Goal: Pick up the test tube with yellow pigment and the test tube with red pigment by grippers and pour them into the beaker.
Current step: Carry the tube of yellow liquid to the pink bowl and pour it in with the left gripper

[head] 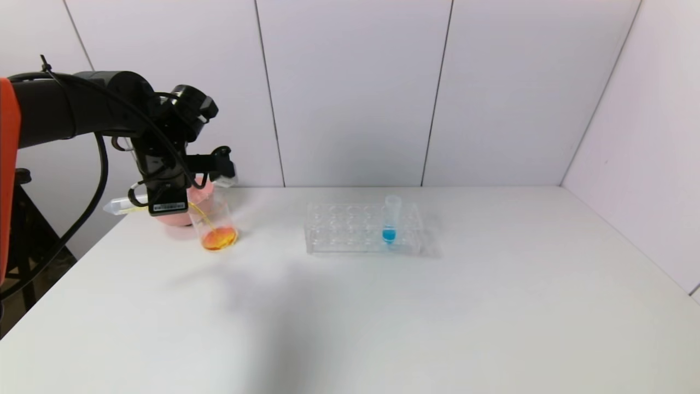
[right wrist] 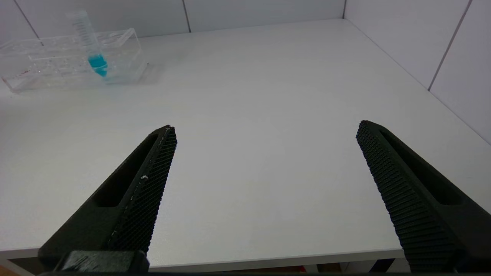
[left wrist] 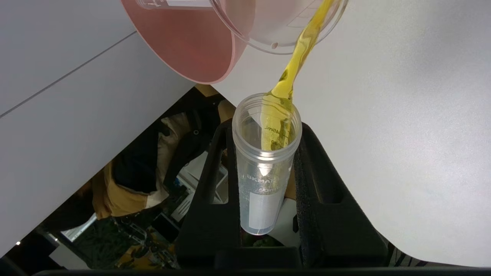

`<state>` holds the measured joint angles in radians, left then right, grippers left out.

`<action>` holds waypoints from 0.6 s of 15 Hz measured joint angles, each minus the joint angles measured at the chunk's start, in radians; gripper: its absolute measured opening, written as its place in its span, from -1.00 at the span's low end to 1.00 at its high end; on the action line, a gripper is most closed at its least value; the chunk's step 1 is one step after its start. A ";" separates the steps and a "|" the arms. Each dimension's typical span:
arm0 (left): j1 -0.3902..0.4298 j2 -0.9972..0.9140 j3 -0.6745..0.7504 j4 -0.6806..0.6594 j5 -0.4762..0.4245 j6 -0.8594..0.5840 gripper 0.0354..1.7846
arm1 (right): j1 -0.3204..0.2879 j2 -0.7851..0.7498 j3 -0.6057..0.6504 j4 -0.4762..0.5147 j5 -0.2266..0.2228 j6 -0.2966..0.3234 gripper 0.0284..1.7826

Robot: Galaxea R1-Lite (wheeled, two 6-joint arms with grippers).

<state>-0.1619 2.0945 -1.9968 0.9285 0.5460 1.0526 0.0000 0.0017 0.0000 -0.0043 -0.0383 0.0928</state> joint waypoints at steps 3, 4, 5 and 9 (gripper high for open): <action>-0.028 0.007 0.001 0.002 0.047 0.000 -0.56 | 0.000 0.000 0.000 0.000 0.000 0.000 0.92; -0.036 0.011 0.001 0.002 0.056 0.000 -0.56 | 0.000 0.000 0.000 0.000 0.000 0.000 0.92; -0.040 0.014 0.000 0.000 0.064 0.000 -0.56 | 0.000 0.000 0.000 0.000 0.000 0.000 0.92; -0.039 0.009 0.000 -0.001 0.057 -0.008 -0.56 | 0.000 0.000 0.000 0.000 0.000 0.000 0.92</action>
<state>-0.2006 2.1036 -1.9970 0.9274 0.6032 1.0449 0.0000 0.0017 0.0000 -0.0043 -0.0383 0.0932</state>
